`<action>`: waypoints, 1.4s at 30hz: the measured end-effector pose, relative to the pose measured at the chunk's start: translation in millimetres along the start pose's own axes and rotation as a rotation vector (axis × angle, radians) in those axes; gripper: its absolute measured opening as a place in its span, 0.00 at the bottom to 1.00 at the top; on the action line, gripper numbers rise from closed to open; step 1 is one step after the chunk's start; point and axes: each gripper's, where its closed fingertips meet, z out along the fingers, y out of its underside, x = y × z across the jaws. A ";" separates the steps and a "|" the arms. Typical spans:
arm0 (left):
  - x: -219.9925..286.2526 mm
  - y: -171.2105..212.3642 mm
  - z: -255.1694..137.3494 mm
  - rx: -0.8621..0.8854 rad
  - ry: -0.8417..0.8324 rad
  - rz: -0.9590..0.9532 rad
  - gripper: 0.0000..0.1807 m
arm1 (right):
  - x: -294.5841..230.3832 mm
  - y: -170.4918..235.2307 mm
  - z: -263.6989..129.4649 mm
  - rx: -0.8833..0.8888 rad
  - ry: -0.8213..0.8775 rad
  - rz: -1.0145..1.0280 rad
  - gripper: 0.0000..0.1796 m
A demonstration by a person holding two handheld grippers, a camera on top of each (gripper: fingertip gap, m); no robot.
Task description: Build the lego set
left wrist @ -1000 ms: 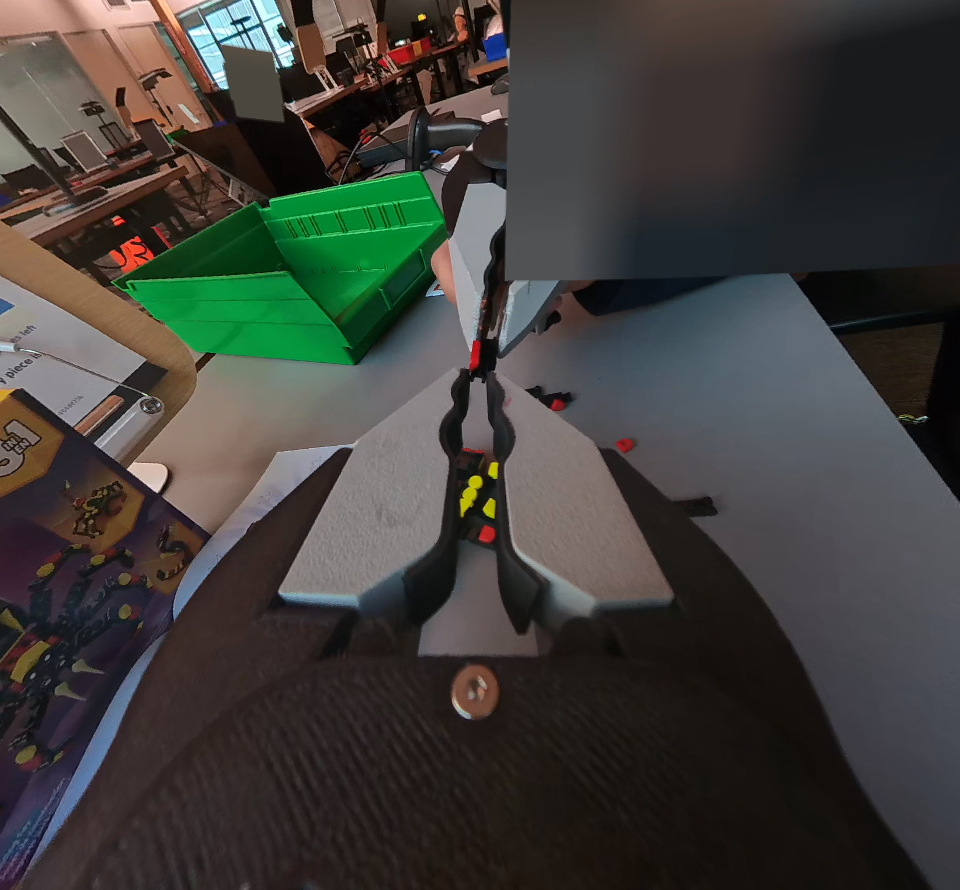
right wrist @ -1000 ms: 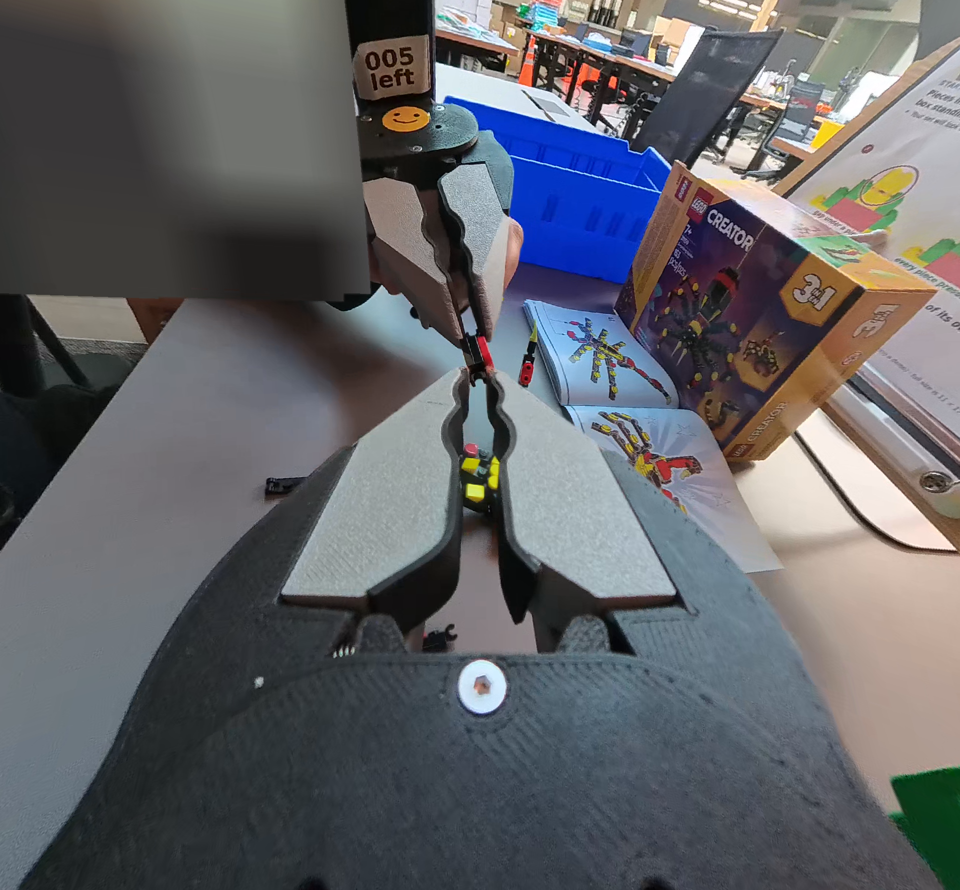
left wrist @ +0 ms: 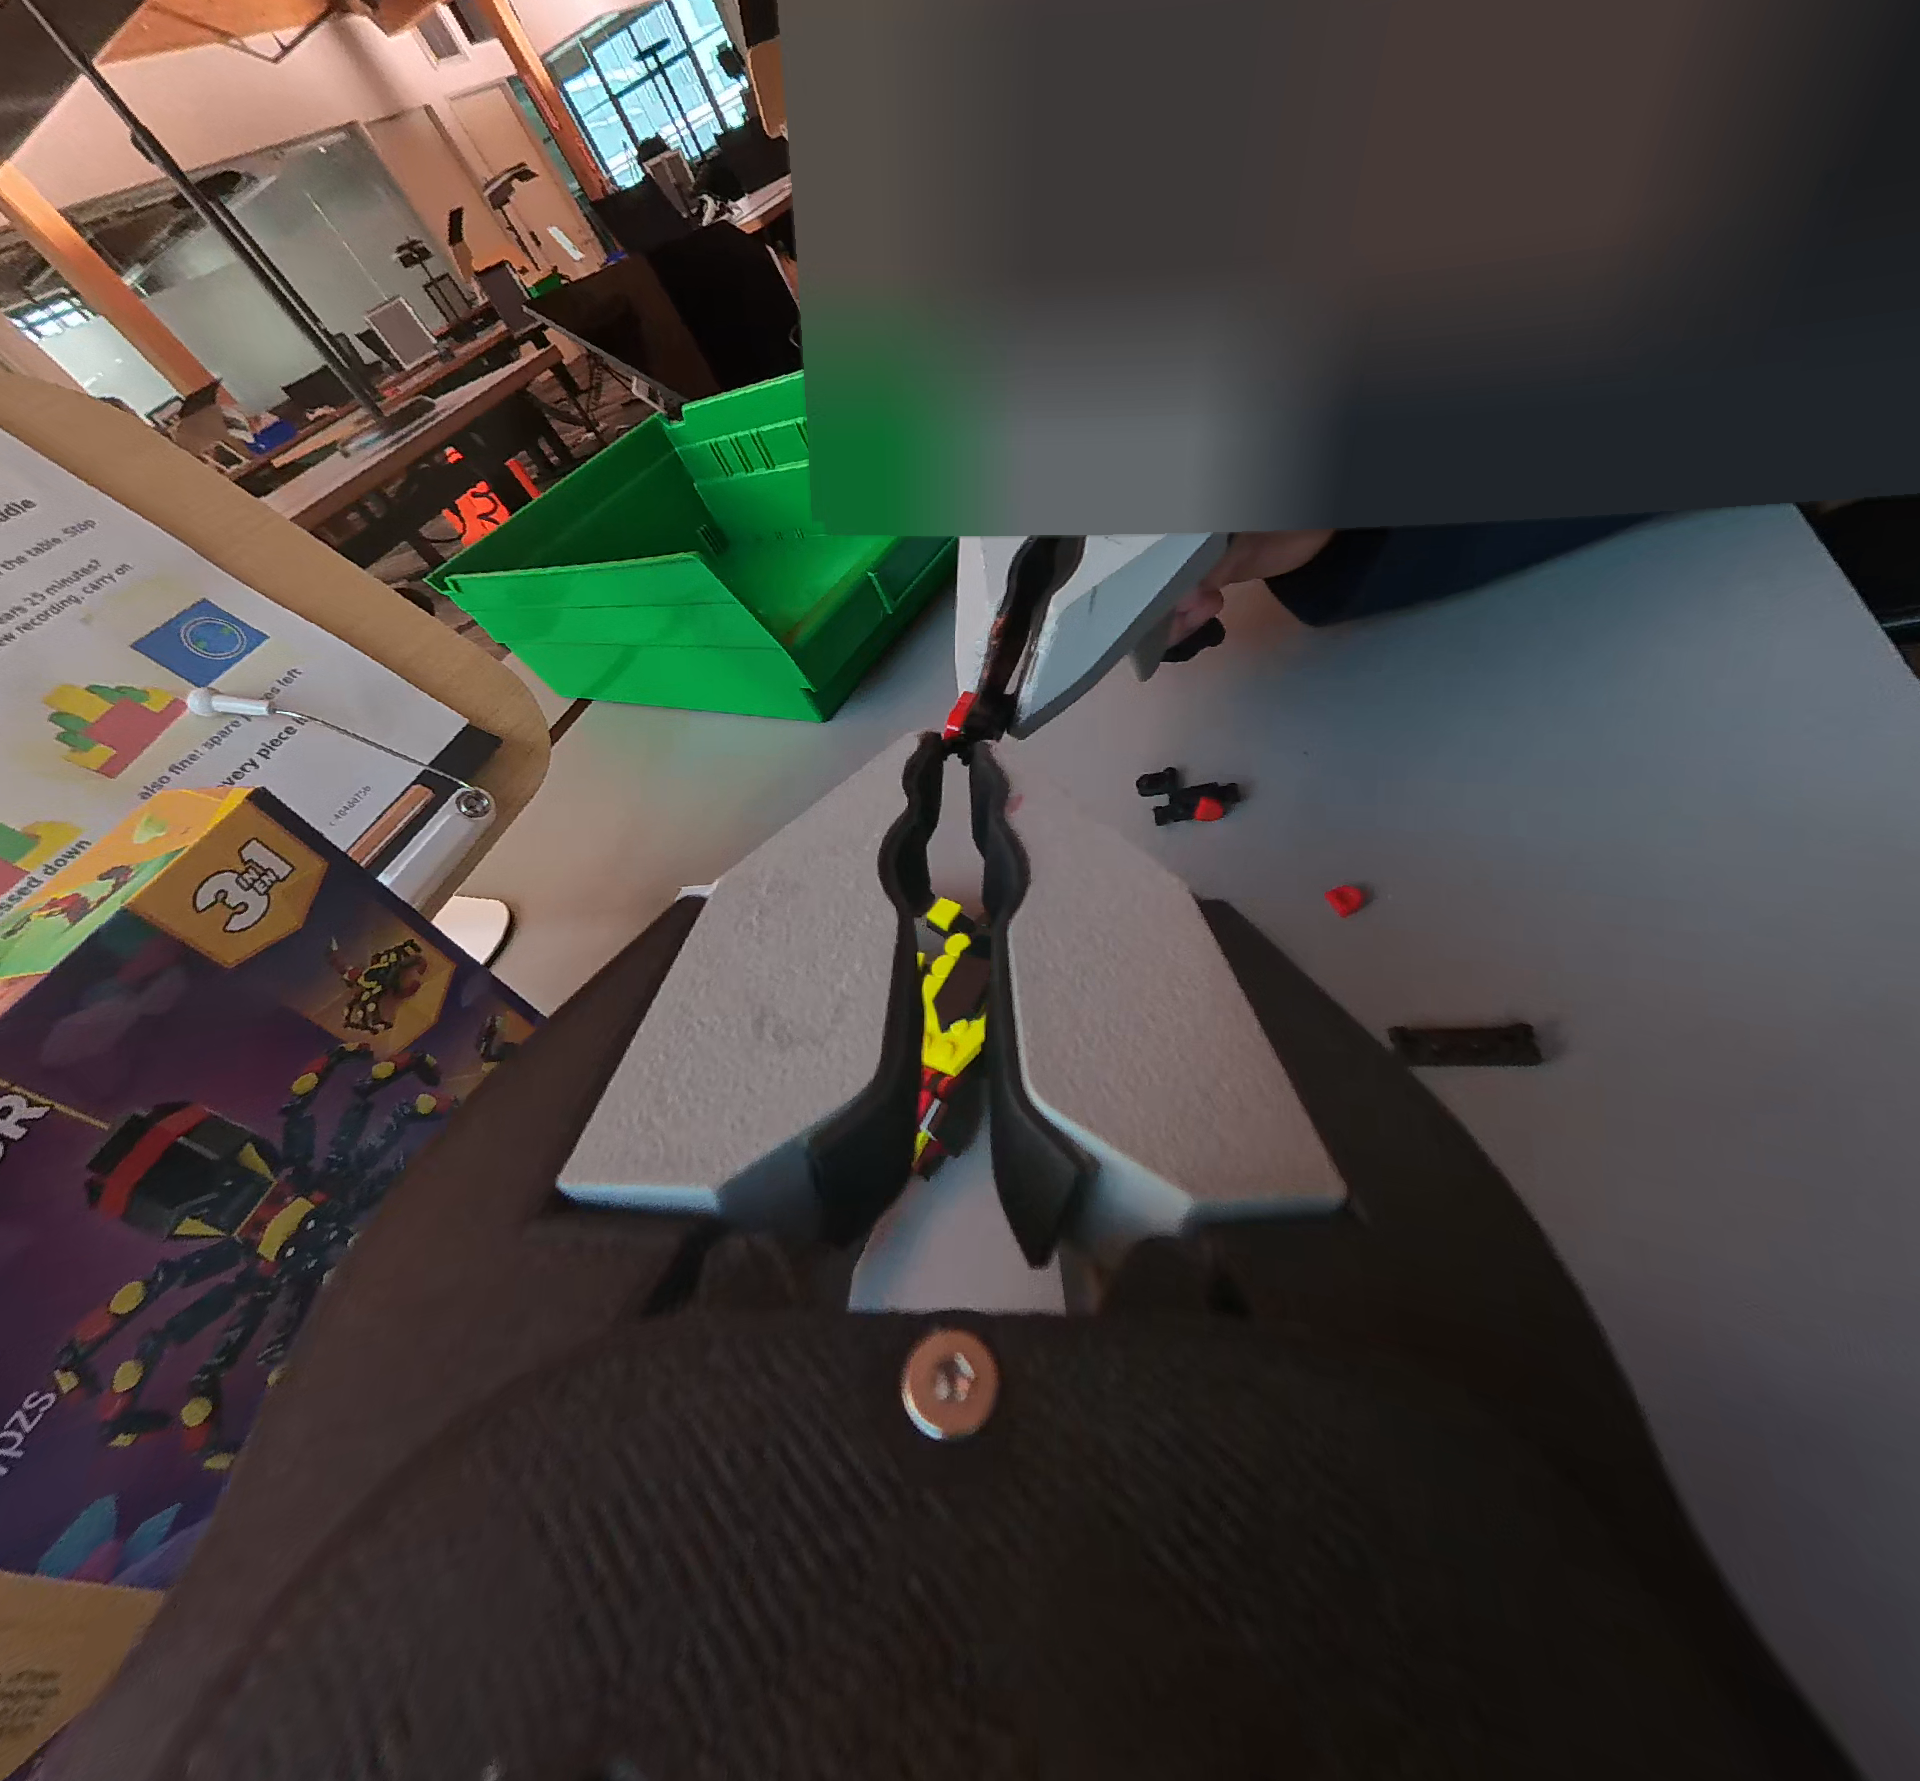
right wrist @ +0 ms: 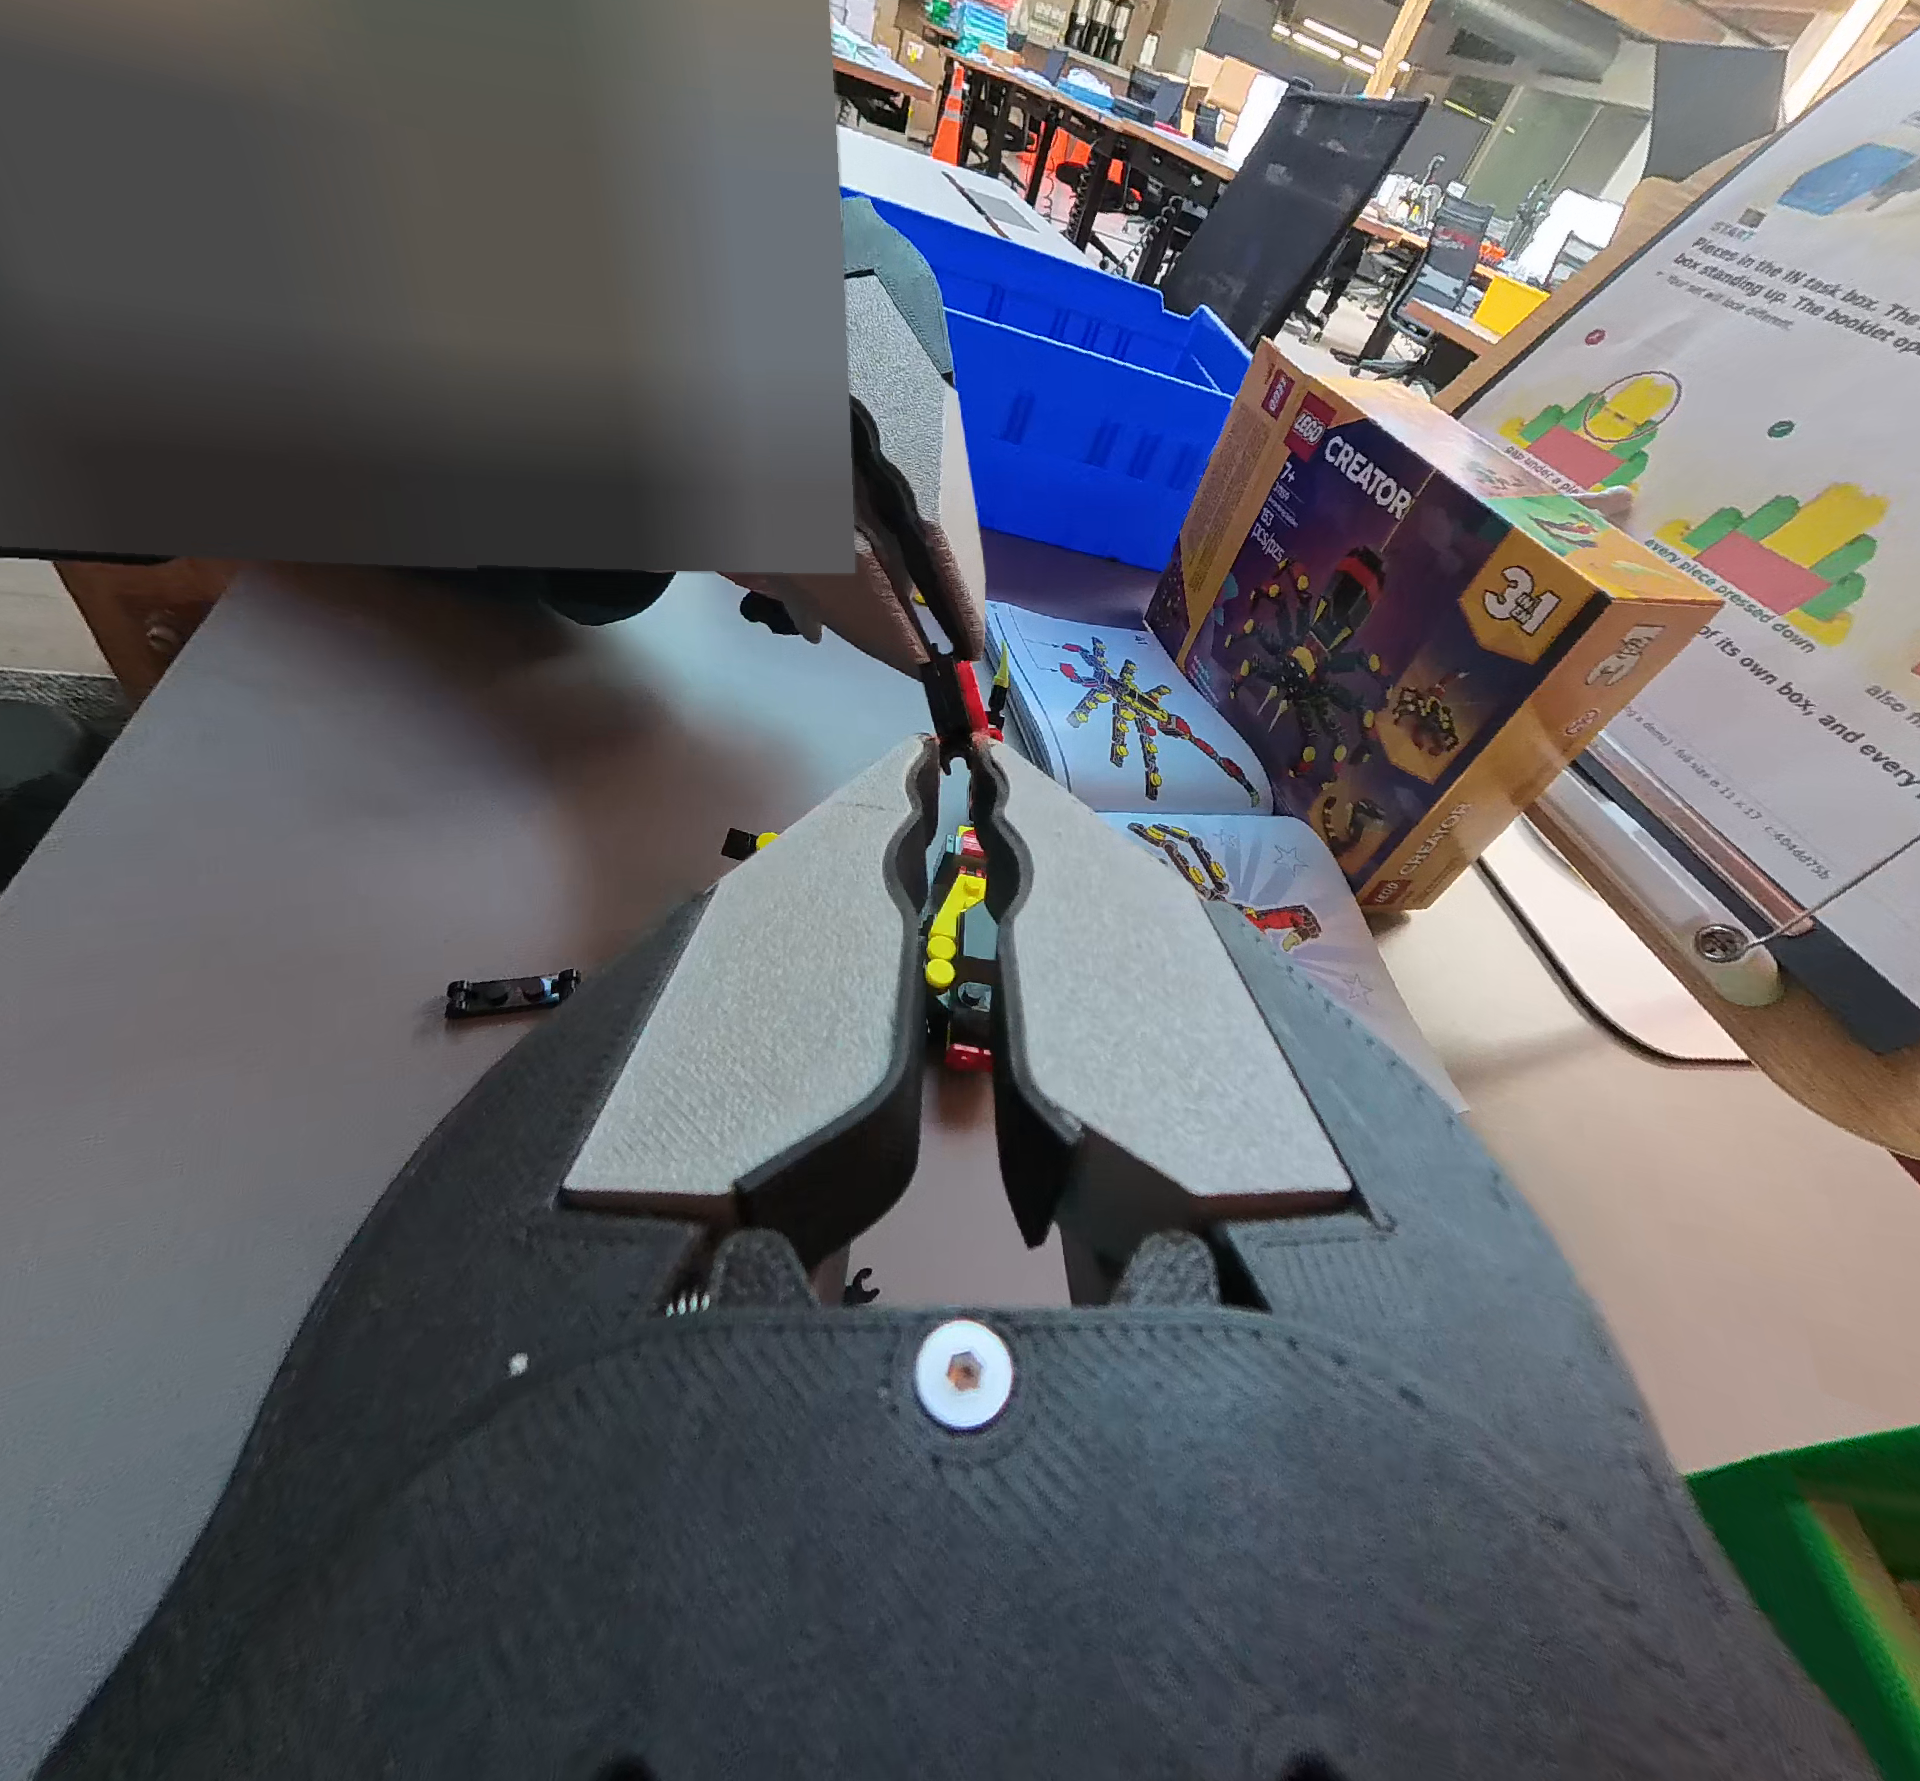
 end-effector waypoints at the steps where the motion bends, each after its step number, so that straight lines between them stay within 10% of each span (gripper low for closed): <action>1: 0.0 -0.4 0.1 0.001 -0.006 0.005 0.01 | 0.0 -0.2 -0.2 -0.001 0.000 0.001 0.01; 24: 34.7 10.5 -4.7 -0.012 0.263 0.072 0.02 | -29.9 8.2 -5.4 -0.055 -0.165 -0.126 0.01; 42: 4.8 -2.3 2.8 -0.005 -0.062 0.063 0.01 | -4.2 -9.5 -8.5 -0.013 0.034 -0.113 0.01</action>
